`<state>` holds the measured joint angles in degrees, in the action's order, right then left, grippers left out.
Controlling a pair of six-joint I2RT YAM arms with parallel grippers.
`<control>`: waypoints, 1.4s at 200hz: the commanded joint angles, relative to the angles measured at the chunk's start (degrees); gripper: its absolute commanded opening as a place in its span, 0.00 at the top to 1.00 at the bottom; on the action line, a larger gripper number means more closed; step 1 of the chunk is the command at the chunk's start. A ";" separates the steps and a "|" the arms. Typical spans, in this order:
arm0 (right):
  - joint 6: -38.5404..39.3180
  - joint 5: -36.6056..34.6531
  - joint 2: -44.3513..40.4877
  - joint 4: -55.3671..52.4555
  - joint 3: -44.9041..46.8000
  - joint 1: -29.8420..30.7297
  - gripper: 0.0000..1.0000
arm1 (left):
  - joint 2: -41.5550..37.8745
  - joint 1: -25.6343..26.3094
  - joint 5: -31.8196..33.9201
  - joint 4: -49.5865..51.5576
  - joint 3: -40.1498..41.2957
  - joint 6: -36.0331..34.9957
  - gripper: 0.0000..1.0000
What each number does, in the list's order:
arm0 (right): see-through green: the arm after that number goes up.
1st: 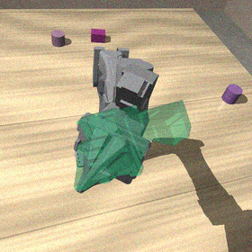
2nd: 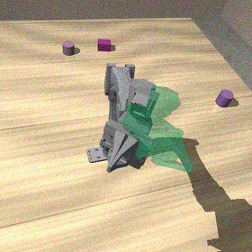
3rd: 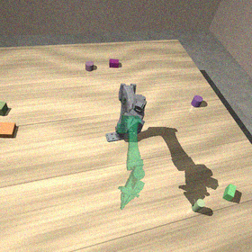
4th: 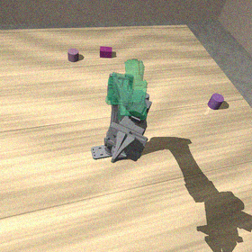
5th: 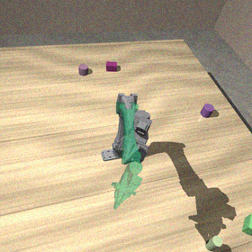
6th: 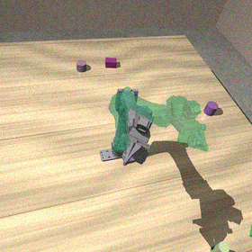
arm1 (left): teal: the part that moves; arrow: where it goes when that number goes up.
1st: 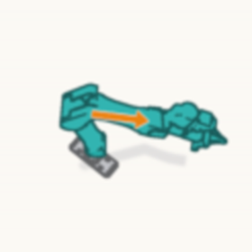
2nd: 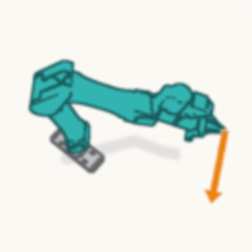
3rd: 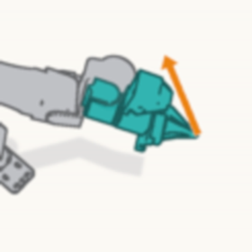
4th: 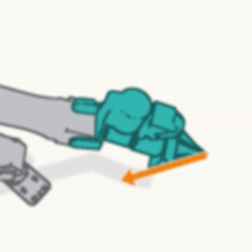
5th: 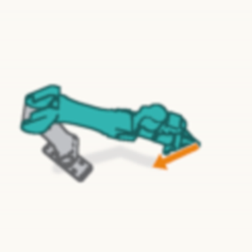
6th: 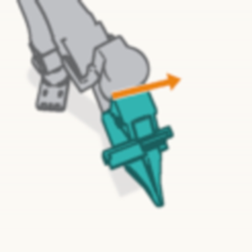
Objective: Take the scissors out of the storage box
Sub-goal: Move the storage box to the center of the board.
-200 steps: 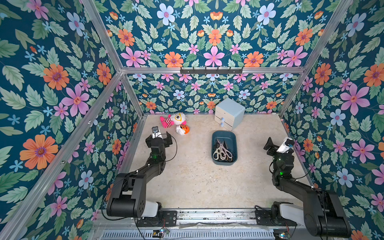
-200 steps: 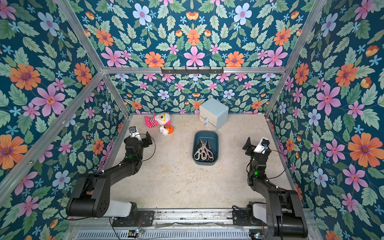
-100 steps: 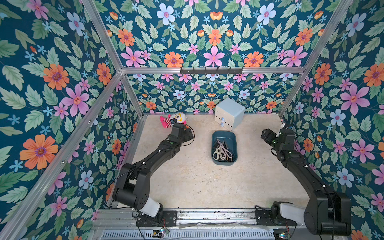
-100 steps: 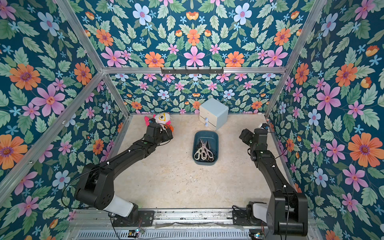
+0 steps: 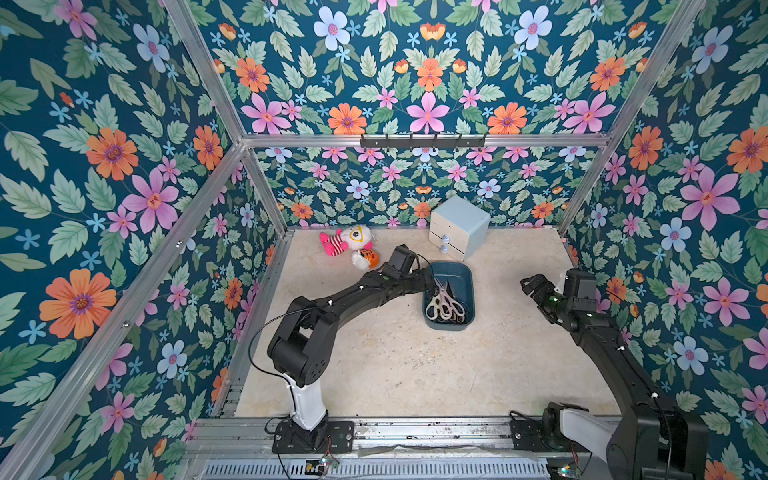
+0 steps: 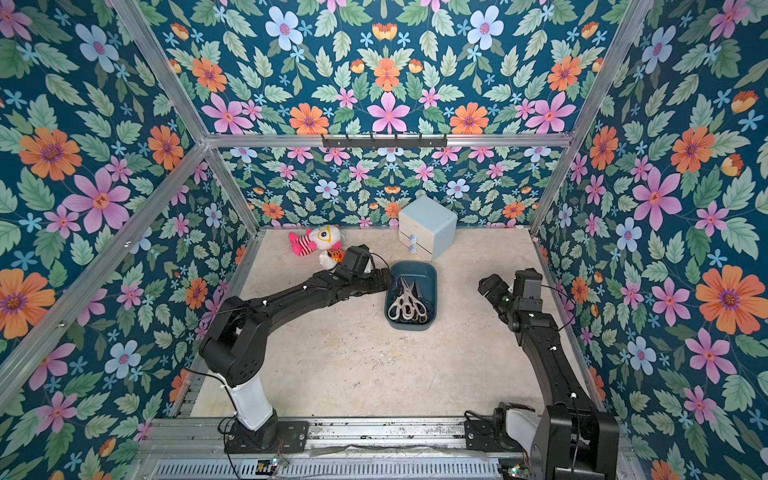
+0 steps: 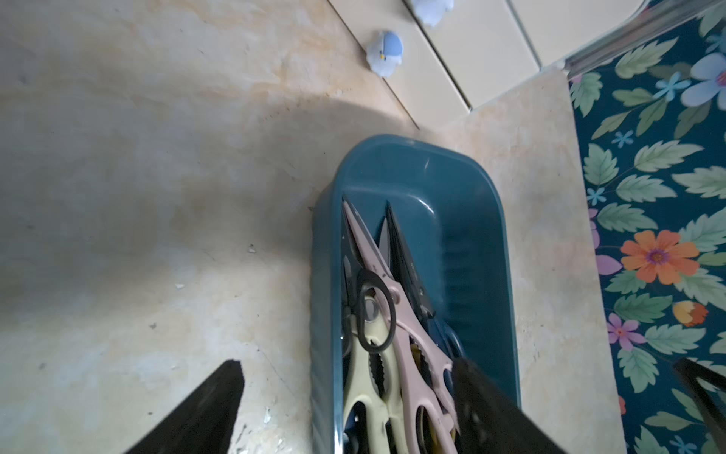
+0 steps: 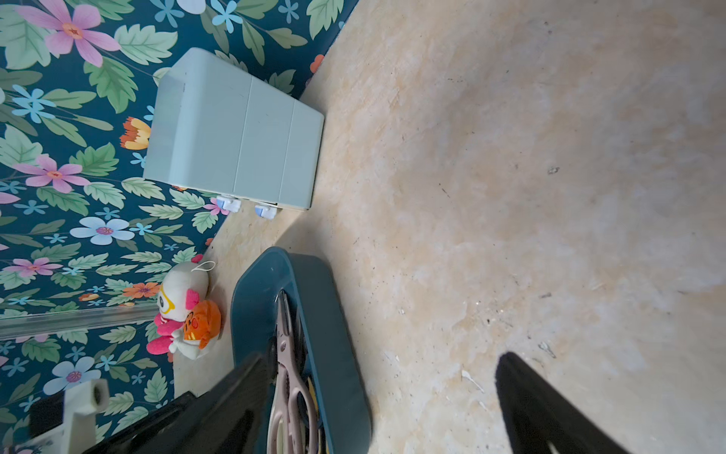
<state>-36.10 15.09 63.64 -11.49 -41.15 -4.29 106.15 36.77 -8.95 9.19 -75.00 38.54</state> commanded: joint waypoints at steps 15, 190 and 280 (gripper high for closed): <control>3.32 -0.41 -1.95 -5.15 1.22 0.08 0.16 | 3.88 2.23 3.13 7.16 -5.11 -1.83 0.28; 7.99 -0.75 -3.00 -10.42 -0.95 0.10 0.22 | 8.71 4.10 10.65 13.13 -10.28 -4.77 0.98; 4.21 -2.21 3.60 -8.82 -8.08 13.97 0.29 | -4.65 0.79 14.56 9.19 5.75 -1.75 1.00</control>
<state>-30.15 13.41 65.54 -21.76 -47.68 6.50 105.10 39.22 3.25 21.78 -74.11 34.72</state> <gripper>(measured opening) 0.715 0.112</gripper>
